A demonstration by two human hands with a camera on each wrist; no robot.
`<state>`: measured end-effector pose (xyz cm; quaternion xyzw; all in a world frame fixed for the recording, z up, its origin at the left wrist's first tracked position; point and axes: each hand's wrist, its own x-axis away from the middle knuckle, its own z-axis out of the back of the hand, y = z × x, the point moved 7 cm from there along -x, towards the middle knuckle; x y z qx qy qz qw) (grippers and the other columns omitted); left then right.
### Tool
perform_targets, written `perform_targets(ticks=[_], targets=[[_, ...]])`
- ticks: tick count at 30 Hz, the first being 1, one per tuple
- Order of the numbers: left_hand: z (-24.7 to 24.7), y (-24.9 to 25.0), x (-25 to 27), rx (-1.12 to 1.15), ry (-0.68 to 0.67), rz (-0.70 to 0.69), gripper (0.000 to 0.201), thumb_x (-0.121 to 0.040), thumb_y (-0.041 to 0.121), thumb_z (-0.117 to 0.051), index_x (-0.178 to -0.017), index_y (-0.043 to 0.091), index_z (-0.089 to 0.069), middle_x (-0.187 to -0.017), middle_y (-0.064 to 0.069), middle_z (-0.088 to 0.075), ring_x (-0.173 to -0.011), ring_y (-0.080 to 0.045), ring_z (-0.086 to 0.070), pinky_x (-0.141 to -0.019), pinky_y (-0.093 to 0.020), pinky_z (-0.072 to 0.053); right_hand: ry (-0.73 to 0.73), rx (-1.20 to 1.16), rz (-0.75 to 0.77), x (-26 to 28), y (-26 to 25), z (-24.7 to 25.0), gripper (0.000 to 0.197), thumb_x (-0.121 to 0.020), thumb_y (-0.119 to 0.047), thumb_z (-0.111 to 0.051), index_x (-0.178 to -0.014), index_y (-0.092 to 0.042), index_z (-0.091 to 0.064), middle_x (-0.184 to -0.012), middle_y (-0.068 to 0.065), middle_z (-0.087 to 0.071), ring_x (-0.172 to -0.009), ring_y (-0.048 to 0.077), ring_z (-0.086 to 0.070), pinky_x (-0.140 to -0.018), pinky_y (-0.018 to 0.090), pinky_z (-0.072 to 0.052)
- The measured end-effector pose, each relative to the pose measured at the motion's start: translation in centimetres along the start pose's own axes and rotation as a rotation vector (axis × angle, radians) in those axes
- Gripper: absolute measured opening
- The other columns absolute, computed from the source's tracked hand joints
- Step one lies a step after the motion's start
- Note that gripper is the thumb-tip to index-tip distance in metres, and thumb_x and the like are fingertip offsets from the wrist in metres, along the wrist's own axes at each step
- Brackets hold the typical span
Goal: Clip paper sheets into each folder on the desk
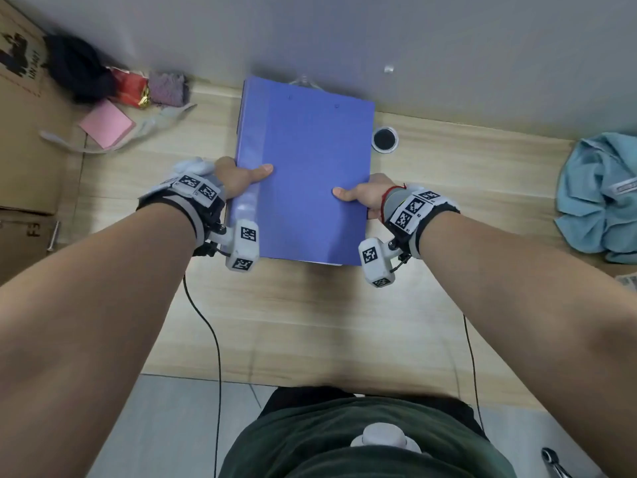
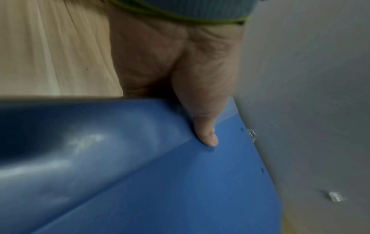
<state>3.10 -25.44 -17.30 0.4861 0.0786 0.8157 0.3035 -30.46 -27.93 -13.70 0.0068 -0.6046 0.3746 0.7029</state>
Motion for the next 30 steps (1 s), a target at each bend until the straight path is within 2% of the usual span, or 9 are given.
perform_targets(ticks=[4, 9, 12, 15, 18, 23, 25, 28, 30], targets=[[-0.1, 0.7, -1.4, -0.128, 0.015, 0.007, 0.112, -0.021, 0.095, -0.067, -0.111, 0.029, -0.065, -0.106, 0.005, -0.071, -0.092, -0.025, -0.070, -0.089, -0.043, -0.054, 0.066, 0.091, -0.018, -0.4, -1.1, 0.2, 0.089, -0.030, -0.056, -0.085, -0.109, -0.019, -0.066, -0.104, -0.002, -0.073, -0.095, 0.026, -0.071, -0.091, 0.040, -0.056], [0.5, 3.7, 2.3, -0.296, 0.028, 0.022, 0.124, -0.018, 0.103, -0.051, -0.114, 0.025, -0.060, -0.104, 0.000, -0.067, -0.092, -0.031, -0.065, -0.089, -0.047, -0.052, 0.148, 0.260, -0.047, 0.4, -2.0, 0.6, 0.071, -0.065, -0.054, -0.081, -0.117, -0.011, -0.058, -0.109, 0.005, -0.067, -0.097, 0.030, -0.067, -0.092, 0.042, -0.055], [0.5, 5.3, 5.0, -0.346, 0.017, 0.033, 0.121, -0.038, 0.098, -0.055, -0.128, 0.018, -0.051, -0.117, -0.006, -0.061, -0.102, -0.035, -0.060, -0.093, -0.050, -0.049, 0.220, 0.320, -0.049, 0.4, -2.2, 0.8, 0.092, -0.060, -0.057, -0.081, -0.130, -0.012, -0.041, -0.124, 0.007, -0.057, -0.108, 0.034, -0.061, -0.093, 0.046, -0.053], [0.3, 5.8, 5.6, -0.393, 0.041, 0.043, 0.103, -0.069, 0.079, -0.061, -0.142, 0.010, -0.038, -0.136, -0.013, -0.051, -0.119, -0.039, -0.052, -0.099, -0.053, -0.045, 0.253, 0.401, -0.033, 0.3, -2.5, 0.8, 0.095, -0.062, -0.058, -0.080, -0.133, -0.012, -0.036, -0.131, 0.007, -0.048, -0.117, 0.034, -0.054, -0.098, 0.046, -0.048], [0.0, 6.1, 5.5, -0.437, 0.041, 0.040, 0.101, -0.075, 0.075, -0.059, -0.147, 0.011, -0.032, -0.143, -0.014, -0.046, -0.125, -0.040, -0.049, -0.101, -0.053, -0.043, 0.286, 0.467, -0.049, 0.5, -2.7, 1.0, 0.103, -0.058, -0.064, -0.079, -0.133, -0.011, -0.033, -0.131, 0.008, -0.040, -0.122, 0.034, -0.049, -0.100, 0.050, -0.044], [0.7, 6.9, 6.4, -0.606, 0.053, 0.076, 0.101, -0.068, 0.086, -0.052, -0.140, 0.015, -0.041, -0.132, -0.013, -0.054, -0.112, -0.038, -0.056, -0.097, -0.051, -0.046, 0.228, 0.406, -0.061, 0.6, -2.2, 1.1, 0.120, -0.038, -0.073, -0.073, -0.134, -0.016, -0.029, -0.127, 0.004, -0.054, -0.113, 0.033, -0.057, -0.094, 0.048, -0.051], [0.9, 7.7, 7.0, -0.606, 0.055, 0.075, 0.096, -0.070, 0.082, -0.056, -0.135, 0.011, -0.046, -0.127, -0.014, -0.056, -0.109, -0.038, -0.057, -0.096, -0.049, -0.047, 0.192, 0.353, -0.047, 0.5, -2.1, 1.2, 0.117, -0.044, -0.069, -0.074, -0.137, -0.014, -0.029, -0.128, 0.003, -0.055, -0.114, 0.033, -0.057, -0.095, 0.049, -0.051], [2.2, 9.3, 8.7, -0.574, 0.168, 0.059, 0.088, -0.069, 0.074, -0.066, -0.124, 0.008, -0.049, -0.107, -0.010, -0.059, -0.103, -0.034, -0.061, -0.088, -0.040, -0.049, 0.182, 0.256, -0.036, 1.9, -2.3, 1.6, 0.111, -0.045, -0.066, -0.077, -0.135, -0.012, -0.040, -0.128, 0.003, -0.058, -0.114, 0.031, -0.059, -0.095, 0.046, -0.053], [2.7, 9.6, 9.0, -0.497, 0.233, 0.046, 0.092, -0.067, 0.069, -0.070, -0.131, 0.010, -0.042, -0.103, -0.009, -0.053, -0.103, -0.033, -0.060, -0.083, -0.038, -0.048, 0.192, 0.231, -0.003, 2.4, -2.5, 2.1, 0.101, -0.055, -0.060, -0.079, -0.135, -0.009, -0.044, -0.127, 0.006, -0.059, -0.114, 0.031, -0.059, -0.094, 0.043, -0.053]])
